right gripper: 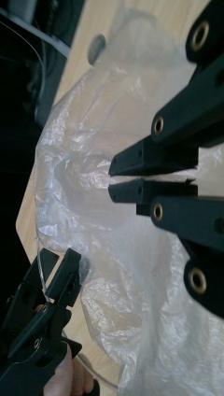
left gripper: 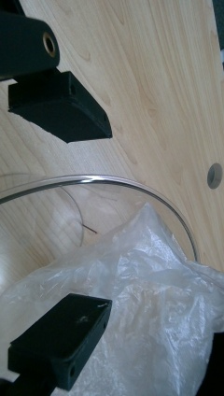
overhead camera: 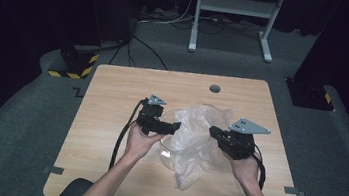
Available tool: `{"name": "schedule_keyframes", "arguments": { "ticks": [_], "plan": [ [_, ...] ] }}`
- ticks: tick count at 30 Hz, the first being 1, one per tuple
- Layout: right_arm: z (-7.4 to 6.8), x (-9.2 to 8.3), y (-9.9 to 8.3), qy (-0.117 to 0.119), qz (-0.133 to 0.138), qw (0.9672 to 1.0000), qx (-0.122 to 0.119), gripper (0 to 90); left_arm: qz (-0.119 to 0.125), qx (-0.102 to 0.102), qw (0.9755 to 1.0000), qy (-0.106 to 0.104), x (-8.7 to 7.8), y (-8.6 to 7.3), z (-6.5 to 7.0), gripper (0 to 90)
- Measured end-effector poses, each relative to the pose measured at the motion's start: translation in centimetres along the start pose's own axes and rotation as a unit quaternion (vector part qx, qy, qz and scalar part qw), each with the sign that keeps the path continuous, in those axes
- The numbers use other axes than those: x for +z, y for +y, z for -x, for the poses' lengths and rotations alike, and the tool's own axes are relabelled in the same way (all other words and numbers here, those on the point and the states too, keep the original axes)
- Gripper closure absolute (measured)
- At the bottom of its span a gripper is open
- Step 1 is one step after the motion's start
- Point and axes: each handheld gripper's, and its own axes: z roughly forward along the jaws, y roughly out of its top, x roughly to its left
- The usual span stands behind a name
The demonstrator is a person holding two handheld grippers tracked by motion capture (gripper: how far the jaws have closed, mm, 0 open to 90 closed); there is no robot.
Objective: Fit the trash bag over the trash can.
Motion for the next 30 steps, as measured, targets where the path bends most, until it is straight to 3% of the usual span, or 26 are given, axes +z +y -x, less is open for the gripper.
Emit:
{"name": "schedule_keyframes", "arguments": {
  "ticks": [5,15,23,30],
  "plan": [
    [-0.7,-0.2,0.5,-0.001,0.013,0.9995,-0.029,89.7,0.008,0.000,1.0000,0.000,-0.3,-0.1,0.0,15.2],
    [-2.2,1.7,1.3,0.049,-0.001,0.9965,-0.068,89.8,0.034,-0.011,0.9993,0.015,-2.4,-0.8,-0.6,14.9],
    [-3.7,4.0,1.8,0.083,-0.036,0.9903,-0.105,89.8,0.040,-0.024,0.9985,0.030,-3.8,-1.9,-0.9,14.8],
    [-5.0,4.9,2.5,0.085,-0.059,0.9835,-0.148,89.7,0.047,-0.027,0.9978,0.039,-4.8,-2.4,-0.9,14.7]
  ]
}}
